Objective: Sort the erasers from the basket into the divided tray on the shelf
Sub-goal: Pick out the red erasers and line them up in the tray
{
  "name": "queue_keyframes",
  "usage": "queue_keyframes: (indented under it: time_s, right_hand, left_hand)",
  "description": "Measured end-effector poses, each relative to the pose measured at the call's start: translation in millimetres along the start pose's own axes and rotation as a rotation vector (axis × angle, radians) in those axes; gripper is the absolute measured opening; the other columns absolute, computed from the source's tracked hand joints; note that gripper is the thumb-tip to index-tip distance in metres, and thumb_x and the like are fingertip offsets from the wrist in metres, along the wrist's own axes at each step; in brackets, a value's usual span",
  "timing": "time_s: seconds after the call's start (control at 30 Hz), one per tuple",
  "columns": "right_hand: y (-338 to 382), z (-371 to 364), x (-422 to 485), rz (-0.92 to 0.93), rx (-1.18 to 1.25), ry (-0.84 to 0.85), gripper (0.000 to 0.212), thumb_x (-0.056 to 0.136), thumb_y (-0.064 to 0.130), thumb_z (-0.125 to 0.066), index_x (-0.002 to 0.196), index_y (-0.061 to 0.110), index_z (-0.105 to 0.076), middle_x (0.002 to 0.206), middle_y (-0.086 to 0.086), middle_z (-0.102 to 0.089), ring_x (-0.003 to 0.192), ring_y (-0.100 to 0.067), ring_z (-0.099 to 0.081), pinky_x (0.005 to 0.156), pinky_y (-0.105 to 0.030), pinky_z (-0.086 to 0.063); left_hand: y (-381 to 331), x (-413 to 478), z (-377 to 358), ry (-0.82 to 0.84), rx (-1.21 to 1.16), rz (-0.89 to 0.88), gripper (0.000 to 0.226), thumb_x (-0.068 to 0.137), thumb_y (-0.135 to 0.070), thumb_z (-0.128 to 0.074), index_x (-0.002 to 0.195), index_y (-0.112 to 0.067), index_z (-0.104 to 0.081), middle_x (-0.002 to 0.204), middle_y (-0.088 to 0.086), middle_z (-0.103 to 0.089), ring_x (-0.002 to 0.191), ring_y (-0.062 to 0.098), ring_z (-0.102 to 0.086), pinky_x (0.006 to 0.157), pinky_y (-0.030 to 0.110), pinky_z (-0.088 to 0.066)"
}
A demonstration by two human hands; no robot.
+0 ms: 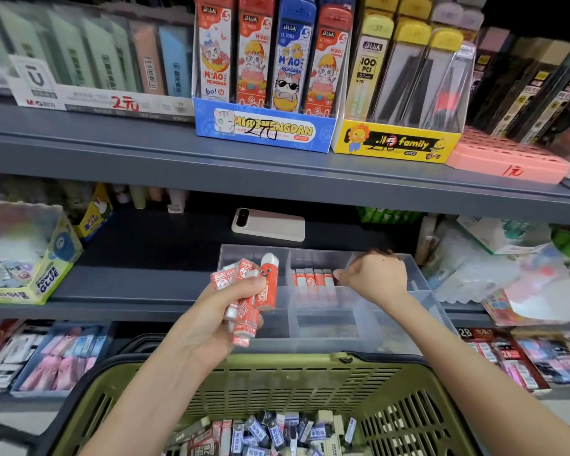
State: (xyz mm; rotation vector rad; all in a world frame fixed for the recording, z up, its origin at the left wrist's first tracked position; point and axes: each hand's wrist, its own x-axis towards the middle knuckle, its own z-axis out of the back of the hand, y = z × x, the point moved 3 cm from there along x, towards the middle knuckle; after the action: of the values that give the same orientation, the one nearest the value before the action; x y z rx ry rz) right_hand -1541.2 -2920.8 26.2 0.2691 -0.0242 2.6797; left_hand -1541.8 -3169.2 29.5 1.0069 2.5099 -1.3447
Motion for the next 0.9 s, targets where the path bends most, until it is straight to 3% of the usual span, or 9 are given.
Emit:
queue_keyframes:
  time_s: [0.17,0.23,0.33,0.4,0.5,0.6,0.73,0.8,0.9]
  right_hand:
    - [2,26,-13,-0.03,0.291,-0.076,0.047,0.088,0.029,-0.055,0.044,0.016,-0.046,0.052,-0.006,-0.05,0.059,-0.028,-0.052,0.072,-0.032,-0.04]
    - [12,41,-26,0.002,0.553,-0.083,0.04,0.089,0.028,-0.058,0.051,0.013,-0.06,0.055,-0.005,-0.059,0.06,-0.022,-0.054,0.067,-0.032,-0.042]
    - [42,60,-49,0.076,1.091,0.214,0.017,0.086,0.031,-0.064,0.079,0.017,-0.07,0.07,0.0,-0.069,0.066,-0.006,-0.06,0.058,-0.022,-0.048]
    - [58,66,-60,0.097,1.293,0.442,0.017,0.082,0.032,-0.068,0.089,0.017,-0.068,0.073,-0.003,-0.07,0.065,-0.008,-0.061,0.054,-0.021,-0.048]
    - [68,69,-65,0.125,1.348,0.552,0.012,0.082,0.02,-0.069,0.088,0.01,-0.068,0.069,-0.004,-0.068,0.056,-0.009,-0.059,0.049,-0.02,-0.047]
    - [63,71,-54,0.086,1.454,0.491,0.004,0.083,0.009,-0.067,0.08,0.008,-0.069,0.063,-0.003,-0.066,0.05,-0.008,-0.055,0.049,-0.017,-0.045]
    - [50,64,-19,-0.14,1.629,0.266,0.008,0.083,0.003,-0.065,0.082,0.01,-0.068,0.062,0.003,-0.069,0.053,-0.006,-0.062,0.052,-0.016,-0.052]
    - [63,51,-10,-0.118,1.529,0.254,0.006,0.081,0.004,-0.068,0.086,0.007,-0.071,0.064,0.003,-0.068,0.053,-0.006,-0.062,0.056,-0.017,-0.054]
    - [90,29,0,0.04,1.043,0.211,0.018,0.076,0.017,-0.076,0.092,0.01,-0.072,0.074,0.003,-0.066,0.063,-0.008,-0.058,0.064,-0.018,-0.047]
  left_hand:
    - [-2,1,-6,0.0,0.059,-0.014,0.044,0.05,-0.013,-0.075,0.092,-0.012,-0.062,0.066,0.004,-0.068,0.051,0.012,-0.06,0.041,0.023,-0.046]
    - [-2,1,-9,0.01,0.116,-0.032,0.045,0.046,-0.016,-0.076,0.089,-0.013,-0.063,0.065,0.0,-0.069,0.054,0.011,-0.063,0.044,0.023,-0.047]
    - [-1,1,-12,0.02,0.188,-0.052,0.045,0.045,-0.016,-0.077,0.088,-0.013,-0.064,0.064,-0.001,-0.07,0.053,0.009,-0.065,0.044,0.023,-0.049]
    - [0,1,-15,0.048,0.25,-0.067,0.05,0.047,-0.015,-0.082,0.093,-0.011,-0.064,0.068,0.001,-0.071,0.057,0.01,-0.067,0.045,0.022,-0.049]
    - [1,-1,-18,0.059,0.321,-0.112,0.062,0.045,-0.016,-0.089,0.101,-0.01,-0.062,0.08,0.006,-0.072,0.069,0.017,-0.069,0.052,0.024,-0.052]
    - [-2,-4,-12,0.011,0.322,-0.158,0.066,0.044,-0.025,-0.085,0.103,-0.008,-0.062,0.078,0.005,-0.072,0.067,0.017,-0.07,0.05,0.023,-0.051]
    - [-22,-6,20,-0.112,0.15,-0.251,0.035,0.058,-0.022,-0.075,0.09,-0.01,-0.064,0.078,0.007,-0.074,0.06,0.015,-0.069,0.047,0.021,-0.051]
    - [-31,-8,38,-0.18,0.098,-0.267,0.028,0.064,-0.024,-0.07,0.088,-0.009,-0.065,0.075,0.005,-0.073,0.057,0.012,-0.067,0.046,0.021,-0.051]
    - [-35,-10,57,-0.256,0.108,-0.262,0.034,0.064,-0.03,-0.07,0.093,-0.011,-0.067,0.081,0.003,-0.075,0.059,0.009,-0.068,0.044,0.019,-0.049]
